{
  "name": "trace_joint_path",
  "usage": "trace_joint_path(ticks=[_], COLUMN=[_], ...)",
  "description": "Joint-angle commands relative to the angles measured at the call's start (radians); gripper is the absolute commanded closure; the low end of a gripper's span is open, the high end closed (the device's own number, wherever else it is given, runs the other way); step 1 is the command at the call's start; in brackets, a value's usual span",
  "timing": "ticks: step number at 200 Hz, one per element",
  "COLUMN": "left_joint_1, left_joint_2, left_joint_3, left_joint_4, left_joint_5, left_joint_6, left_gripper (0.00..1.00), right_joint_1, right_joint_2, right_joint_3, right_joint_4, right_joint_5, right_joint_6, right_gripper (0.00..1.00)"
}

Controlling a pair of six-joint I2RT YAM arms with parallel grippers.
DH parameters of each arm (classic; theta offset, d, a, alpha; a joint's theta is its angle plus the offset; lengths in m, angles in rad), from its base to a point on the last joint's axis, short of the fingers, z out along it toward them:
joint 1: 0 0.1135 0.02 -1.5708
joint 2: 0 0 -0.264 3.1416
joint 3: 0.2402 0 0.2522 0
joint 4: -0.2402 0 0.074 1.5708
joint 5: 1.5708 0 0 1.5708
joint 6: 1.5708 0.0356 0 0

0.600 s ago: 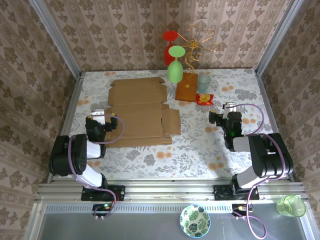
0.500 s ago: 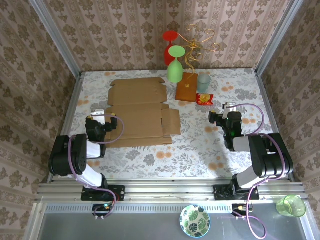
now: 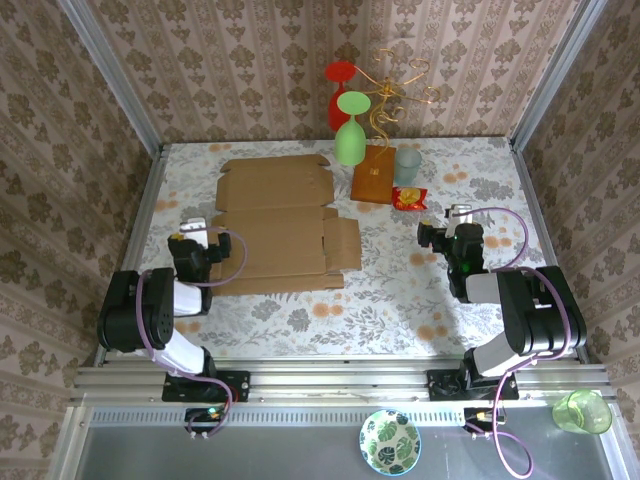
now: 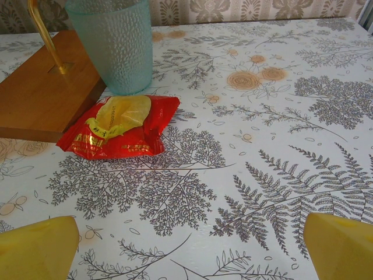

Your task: Fold the paper box

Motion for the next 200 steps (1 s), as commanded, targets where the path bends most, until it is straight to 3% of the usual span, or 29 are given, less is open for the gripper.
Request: trace_joint_path(ticks=[1, 34, 63, 79, 95, 109, 122, 130, 137, 143, 153, 159, 166, 173, 181, 192, 200], left_joint_1=[-0.006, -0.008, -0.035, -0.095, -0.172, -0.245, -0.295, -0.319, -0.322, -0.300, -0.242, -0.187, -0.098, -0.031, -0.008, -0.017, -0.020], left_joint_2=[-0.004, -0.005, 0.003, -0.012, -0.115, -0.236, -0.352, -0.409, -0.448, -0.459, -0.433, -0.409, -0.373, -0.314, -0.250, -0.164, -0.111], left_joint_3=[0.019, 0.023, -0.035, -0.085, -0.094, -0.056, 0.029, 0.132, 0.267, 0.397, 0.529, 0.559, 0.569, 0.586, 0.636, 0.720, 0.772], left_joint_4=[-0.001, -0.009, 0.117, 0.209, 0.163, 0.015, -0.177, -0.399, -0.727, -1.016, -1.245, -1.283, -1.260, -1.240, -1.286, -1.397, -1.461], left_joint_5=[-0.020, -0.014, 0.000, -0.099, -0.239, -0.315, -0.398, -0.472, -0.506, -0.436, -0.299, -0.210, 0.027, 0.214, 0.309, 0.351, 0.392], left_joint_6=[-0.015, -0.011, 0.031, 0.073, 0.134, 0.195, 0.168, 0.094, -0.055, -0.174, -0.371, -0.486, -0.556, -0.623, -0.657, -0.649, -0.639], left_gripper=[0.00, 0.00, 0.00, 0.00, 0.00, 0.00, 0.00, 0.00, 0.00, 0.00, 0.00, 0.00, 0.00, 0.01, 0.12, 0.25, 0.40], right_joint_1=[-0.003, -0.003, 0.015, 0.039, 0.076, 0.108, 0.145, 0.150, 0.146, 0.142, 0.131, 0.102, 0.075, 0.082, 0.119, 0.191, 0.235], right_joint_2=[0.006, 0.005, -0.072, -0.167, -0.301, -0.429, -0.515, -0.527, -0.512, -0.489, -0.445, -0.421, -0.397, -0.376, -0.356, -0.332, -0.316], right_joint_3=[0.013, 0.008, -0.021, -0.033, -0.024, 0.031, 0.176, 0.278, 0.356, 0.419, 0.486, 0.500, 0.499, 0.502, 0.522, 0.540, 0.545], right_joint_4=[0.019, 0.028, 0.024, -0.024, -0.118, -0.237, -0.491, -0.659, -0.800, -0.921, -1.117, -1.141, -1.105, -1.094, -1.130, -1.183, -1.219], right_joint_5=[0.022, 0.024, 0.089, 0.128, 0.191, 0.243, 0.312, 0.321, 0.309, 0.297, 0.278, 0.161, -0.017, -0.088, -0.092, -0.068, -0.074], right_joint_6=[-0.007, -0.005, -0.005, -0.024, -0.036, 0.003, 0.094, 0.209, 0.318, 0.453, 0.684, 0.701, 0.672, 0.688, 0.729, 0.791, 0.856], right_gripper=[0.00, 0.00, 0.00, 0.00, 0.00, 0.00, 0.00, 0.00, 0.00, 0.00, 0.00, 0.00, 0.00, 0.00, 0.05, 0.20, 0.27])
